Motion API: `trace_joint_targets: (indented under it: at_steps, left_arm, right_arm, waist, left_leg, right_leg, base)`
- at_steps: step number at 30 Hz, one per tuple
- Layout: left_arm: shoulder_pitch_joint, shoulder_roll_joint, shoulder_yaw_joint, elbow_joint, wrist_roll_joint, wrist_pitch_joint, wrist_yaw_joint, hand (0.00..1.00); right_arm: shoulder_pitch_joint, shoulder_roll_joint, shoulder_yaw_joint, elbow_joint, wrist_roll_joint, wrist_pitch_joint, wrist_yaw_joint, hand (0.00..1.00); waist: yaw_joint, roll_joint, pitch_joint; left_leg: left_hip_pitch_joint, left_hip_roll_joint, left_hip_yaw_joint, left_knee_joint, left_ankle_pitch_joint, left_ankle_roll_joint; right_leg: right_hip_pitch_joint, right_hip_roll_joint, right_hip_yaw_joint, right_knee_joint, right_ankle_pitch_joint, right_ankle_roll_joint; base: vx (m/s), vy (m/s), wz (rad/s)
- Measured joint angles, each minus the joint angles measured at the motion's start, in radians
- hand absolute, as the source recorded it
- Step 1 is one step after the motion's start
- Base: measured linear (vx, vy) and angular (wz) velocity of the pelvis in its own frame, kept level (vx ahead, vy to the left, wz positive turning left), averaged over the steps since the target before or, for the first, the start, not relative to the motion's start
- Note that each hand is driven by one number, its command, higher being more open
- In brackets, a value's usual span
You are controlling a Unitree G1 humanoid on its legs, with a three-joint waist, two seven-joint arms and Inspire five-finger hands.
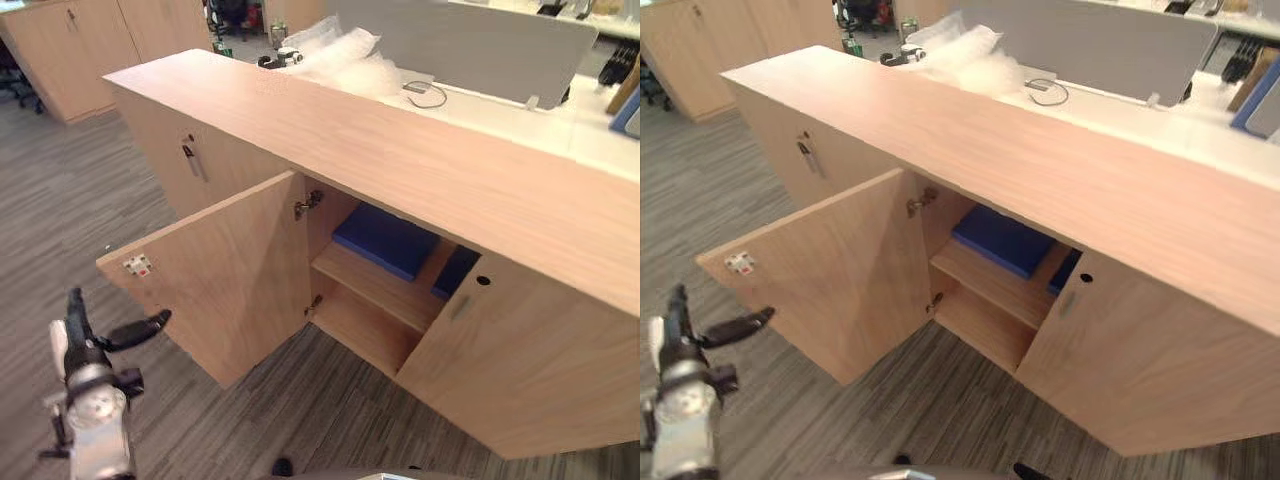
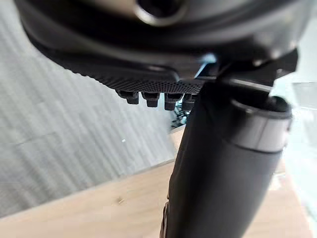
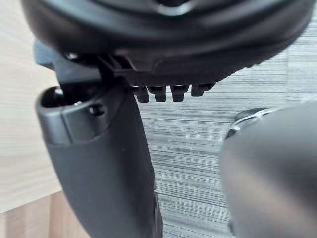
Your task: Walk over to the cabinet, pick up the folder, carry it to the office cabinet, place the folder inside the office cabinet, then close the office cabinet door
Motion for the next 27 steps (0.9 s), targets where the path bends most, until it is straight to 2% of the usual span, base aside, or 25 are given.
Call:
trace_joint_targets:
  at_steps: [1, 3, 4, 5, 8, 11, 13, 17, 22, 27]
  left_arm:
    - [0.001, -0.015, -0.019, -0.003, -0.001, 0.01, -0.002, 1.0]
    - [0.015, -0.037, -0.023, -0.03, -0.008, 0.01, -0.003, 1.0]
    - [0.016, -0.043, -0.023, -0.053, -0.008, 0.009, -0.004, 1.0]
    - [0.014, -0.042, -0.017, -0.077, -0.008, 0.007, -0.004, 1.0]
    - [-0.005, -0.026, -0.006, -0.115, -0.009, -0.015, 0.001, 1.0]
    - [-0.026, 0.01, 0.0, -0.114, -0.009, -0.022, 0.017, 1.0]
    - [-0.05, 0.024, -0.001, -0.114, -0.009, -0.023, 0.024, 1.0]
    - [-0.058, 0.025, -0.01, -0.111, -0.007, -0.024, 0.037, 1.0]
    - [-0.082, 0.051, -0.026, -0.049, -0.007, -0.032, 0.035, 1.0]
    - [-0.094, 0.073, -0.053, -0.002, -0.009, -0.046, 0.033, 1.0]
  right_arm:
    - [-0.003, 0.006, -0.002, 0.012, 0.0, 0.0, 0.0, 1.0]
    - [-0.003, -0.001, -0.005, 0.01, 0.001, 0.002, 0.002, 1.0]
    - [-0.002, -0.017, -0.011, 0.009, 0.001, 0.004, 0.001, 1.0]
    - [0.002, -0.028, -0.018, 0.01, 0.001, 0.008, 0.001, 1.0]
    - [0.038, -0.036, -0.037, 0.011, 0.0, 0.018, -0.001, 1.0]
    - [0.047, -0.033, -0.038, 0.013, -0.001, 0.03, -0.001, 1.0]
    - [0.044, -0.022, -0.04, 0.014, -0.001, 0.034, -0.001, 1.0]
    - [0.034, 0.0, -0.074, 0.018, -0.001, 0.034, 0.001, 1.0]
    - [0.008, -0.005, -0.079, 0.019, -0.001, 0.034, 0.001, 1.0]
    - [0.004, -0.004, -0.085, 0.02, -0.002, 0.035, 0.0, 1.0]
  waist:
    - [-0.001, -0.004, -0.011]
    - [0.001, 0.016, -0.022]
    - [-0.005, 0.039, -0.032]
    - [-0.011, 0.051, -0.038]
    - [-0.013, 0.06, -0.045]
    - [-0.017, 0.053, -0.041]
    - [-0.017, 0.034, -0.036]
    - [-0.022, 0.014, -0.041]
    - [-0.022, 0.027, -0.037]
    - [-0.024, 0.028, -0.036]
  left_leg:
    - [0.009, 0.009, -0.002, -0.001, 0.003, -0.012]
    - [0.017, 0.024, 0.009, -0.001, 0.003, -0.015]
    - [0.018, 0.035, 0.012, -0.005, 0.003, -0.016]
    - [0.018, 0.039, 0.013, -0.005, 0.004, -0.021]
    - [0.019, 0.037, 0.017, -0.006, 0.005, -0.028]
    - [0.02, 0.034, 0.024, -0.006, 0.004, -0.03]
    - [0.021, 0.029, 0.03, -0.005, 0.002, -0.032]
    - [0.025, 0.014, 0.038, -0.004, -0.002, -0.027]
    - [0.032, 0.004, 0.046, -0.006, -0.002, -0.022]
    - [0.04, -0.004, 0.046, -0.007, -0.005, -0.016]
  right_leg:
    - [0.008, 0.003, 0.007, -0.003, -0.021, 0.006]
    - [0.009, 0.016, 0.019, -0.005, -0.032, -0.005]
    - [0.008, 0.028, 0.023, -0.006, -0.034, -0.007]
    - [0.007, 0.032, 0.025, -0.006, -0.035, -0.009]
    - [0.007, 0.031, 0.028, -0.006, -0.034, -0.009]
    - [0.007, 0.031, 0.034, -0.008, -0.033, -0.006]
    - [0.008, 0.026, 0.042, -0.012, -0.031, -0.004]
    - [0.015, 0.013, 0.045, -0.026, -0.024, 0.002]
    - [0.021, 0.002, 0.048, -0.034, -0.013, 0.007]
    - [0.03, -0.006, 0.047, -0.038, -0.012, 0.008]
  base:
    - [-0.08, -0.195, -0.03]
    - [-0.04, -0.125, -0.18]
    - [-0.1, -0.088, -0.11]
    - [-0.09, -0.064, -0.07]
    - [-0.02, -0.006, -0.01]
    - [0.02, 0.01, -0.04]
    - [0.04, 0.039, -0.08]
    - [0.03, 0.048, -0.03]
    - [-0.02, 0.045, -0.03]
    - [-0.03, 0.038, 0.0]
